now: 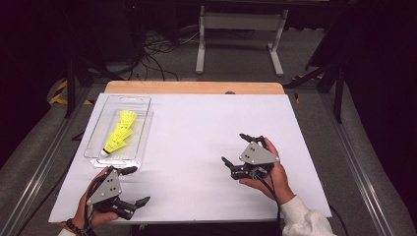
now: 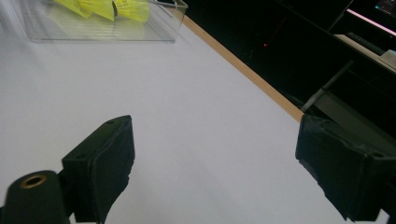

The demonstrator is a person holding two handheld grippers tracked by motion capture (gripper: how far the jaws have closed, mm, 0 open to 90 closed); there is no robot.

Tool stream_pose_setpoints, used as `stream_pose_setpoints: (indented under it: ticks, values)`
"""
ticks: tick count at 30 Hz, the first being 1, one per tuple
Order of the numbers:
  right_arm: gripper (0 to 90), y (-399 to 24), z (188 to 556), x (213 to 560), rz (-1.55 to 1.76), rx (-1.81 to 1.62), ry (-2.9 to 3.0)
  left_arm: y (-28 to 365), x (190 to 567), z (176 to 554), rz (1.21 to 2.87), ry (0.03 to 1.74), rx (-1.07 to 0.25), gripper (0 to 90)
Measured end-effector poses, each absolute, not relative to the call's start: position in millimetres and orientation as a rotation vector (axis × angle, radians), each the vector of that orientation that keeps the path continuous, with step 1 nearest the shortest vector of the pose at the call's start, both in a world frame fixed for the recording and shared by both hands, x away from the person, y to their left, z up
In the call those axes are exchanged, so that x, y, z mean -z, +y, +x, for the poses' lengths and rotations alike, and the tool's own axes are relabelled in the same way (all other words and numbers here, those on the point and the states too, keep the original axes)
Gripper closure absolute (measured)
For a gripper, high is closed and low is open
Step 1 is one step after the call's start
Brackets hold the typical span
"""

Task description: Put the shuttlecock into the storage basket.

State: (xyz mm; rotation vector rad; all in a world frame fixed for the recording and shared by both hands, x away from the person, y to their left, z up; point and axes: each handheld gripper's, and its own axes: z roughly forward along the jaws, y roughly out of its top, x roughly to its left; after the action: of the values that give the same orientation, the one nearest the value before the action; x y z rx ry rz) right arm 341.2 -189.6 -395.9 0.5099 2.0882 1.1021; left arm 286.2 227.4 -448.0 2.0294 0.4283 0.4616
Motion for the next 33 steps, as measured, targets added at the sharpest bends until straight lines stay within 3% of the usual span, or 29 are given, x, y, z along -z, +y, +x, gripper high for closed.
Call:
stream_pose_setpoints:
  ticks: [33]
  values:
    - [12.1, -222.7, 311.4, 418.7, 0.483, -1.07, 2.109, 223.4, 448.0, 289.4, 2.036, 0.424, -0.461, 3.9]
